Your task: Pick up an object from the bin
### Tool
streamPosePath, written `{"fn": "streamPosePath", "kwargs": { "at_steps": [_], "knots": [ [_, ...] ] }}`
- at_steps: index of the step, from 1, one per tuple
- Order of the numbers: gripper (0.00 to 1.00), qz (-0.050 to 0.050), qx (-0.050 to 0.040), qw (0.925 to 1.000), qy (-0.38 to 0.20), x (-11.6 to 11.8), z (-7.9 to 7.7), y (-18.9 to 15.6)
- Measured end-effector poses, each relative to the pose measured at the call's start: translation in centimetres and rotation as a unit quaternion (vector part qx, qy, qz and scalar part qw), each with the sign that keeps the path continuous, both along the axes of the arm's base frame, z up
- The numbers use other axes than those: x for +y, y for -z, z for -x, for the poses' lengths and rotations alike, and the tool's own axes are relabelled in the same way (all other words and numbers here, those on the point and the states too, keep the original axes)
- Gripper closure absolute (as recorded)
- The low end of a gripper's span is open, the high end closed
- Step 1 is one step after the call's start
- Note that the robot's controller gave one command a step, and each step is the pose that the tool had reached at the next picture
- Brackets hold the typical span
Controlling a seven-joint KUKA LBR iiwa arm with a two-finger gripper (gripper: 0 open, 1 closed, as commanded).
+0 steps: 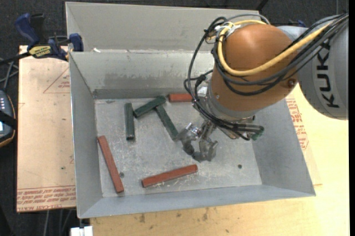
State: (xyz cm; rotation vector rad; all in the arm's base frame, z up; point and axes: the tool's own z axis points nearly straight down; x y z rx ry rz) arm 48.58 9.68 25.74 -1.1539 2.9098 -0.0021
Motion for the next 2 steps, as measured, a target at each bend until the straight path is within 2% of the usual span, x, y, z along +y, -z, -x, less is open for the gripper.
{"fn": "streamPosePath", "kwargs": {
  "at_steps": [1, 2],
  "knots": [
    [0.00, 0.000, 0.0047, 1.0000, -0.001, 0.01, 0.15, 0.43],
    [0.00, 0.000, 0.0047, 1.0000, 0.000, 0.01, 0.15, 0.43]
  ]
}}
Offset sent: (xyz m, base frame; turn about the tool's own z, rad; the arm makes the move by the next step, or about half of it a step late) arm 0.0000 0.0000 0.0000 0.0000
